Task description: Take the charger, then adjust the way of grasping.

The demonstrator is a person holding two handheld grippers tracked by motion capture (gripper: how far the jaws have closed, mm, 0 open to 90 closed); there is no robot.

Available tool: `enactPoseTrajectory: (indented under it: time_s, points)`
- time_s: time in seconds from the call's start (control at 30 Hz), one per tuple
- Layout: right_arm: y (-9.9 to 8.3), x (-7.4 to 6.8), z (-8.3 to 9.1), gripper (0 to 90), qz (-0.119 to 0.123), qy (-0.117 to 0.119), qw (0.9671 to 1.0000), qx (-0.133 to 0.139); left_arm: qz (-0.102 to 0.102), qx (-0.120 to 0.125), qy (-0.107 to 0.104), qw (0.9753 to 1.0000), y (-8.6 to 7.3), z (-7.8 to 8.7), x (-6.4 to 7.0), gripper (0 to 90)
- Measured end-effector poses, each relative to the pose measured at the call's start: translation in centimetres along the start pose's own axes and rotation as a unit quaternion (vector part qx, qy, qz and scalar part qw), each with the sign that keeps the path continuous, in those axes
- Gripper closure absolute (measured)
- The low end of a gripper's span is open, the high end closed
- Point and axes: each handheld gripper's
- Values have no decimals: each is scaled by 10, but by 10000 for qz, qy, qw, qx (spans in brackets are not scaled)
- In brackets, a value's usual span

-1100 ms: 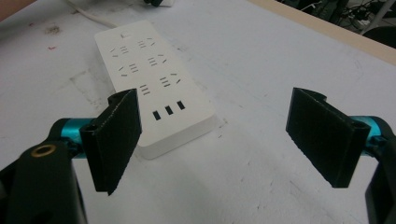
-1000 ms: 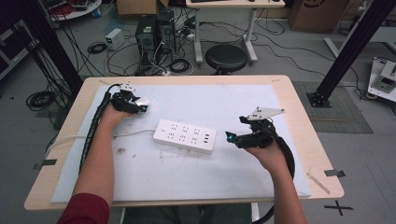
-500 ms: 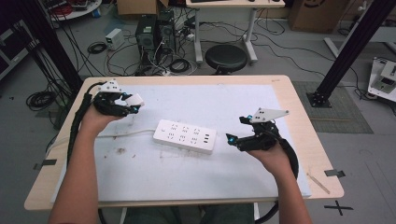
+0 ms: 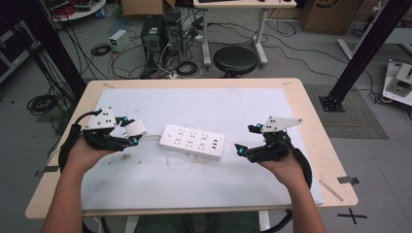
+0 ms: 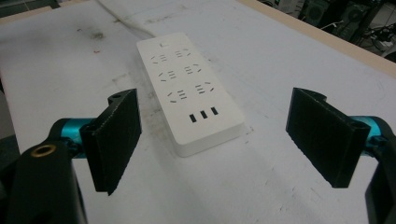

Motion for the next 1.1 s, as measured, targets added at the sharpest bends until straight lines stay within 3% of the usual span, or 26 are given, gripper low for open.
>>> enactPoseTrajectory:
  time_s: [0.13, 0.2, 0.4, 0.57, 0.77, 0.93, 1.0, 1.03, 1.1]
  points:
    - [2, -1, -1, 185, 17, 56, 10000, -1, -89, -35, -81, 9999, 3, -5, 6, 425]
    - [4, -5, -3, 185, 54, 127, 9999, -28, -246, -42, -129, 9996, 6, -13, 13, 425]
    - [8, -15, -9, 185, 91, 334, 9994, -76, -466, -36, -296, 9985, 12, -30, 28, 425]
    - [9, -24, -17, 185, -49, 567, 9984, -69, -863, -17, -486, 9951, 17, -50, 47, 425]
    - [6, -37, -32, 185, -223, 866, 9958, -210, -1234, 196, -461, 9911, 19, -69, 68, 425]
    - [2, -45, -42, 185, -520, 1206, 9910, -274, -1439, 256, -347, 9887, 18, -85, 82, 425]
    - [-1, -47, -47, 185, -808, 1460, 9857, -252, -1557, 304, -297, 9869, 18, -91, 88, 425]
    - [-1, -47, -47, 185, -808, 1460, 9857, -252, -1627, 295, -287, 9858, 18, -93, 90, 425]
    - [-5, -50, -51, 185, -1012, 1623, 9811, -296, -1747, 337, -242, 9837, 19, -100, 97, 425]
Point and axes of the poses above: each handheld gripper's, and its own axes: z roughly backward along the jaws, y roughly out of its top, x roughly to its right, and after that the axes turned 12 degrees about -y, right-handed
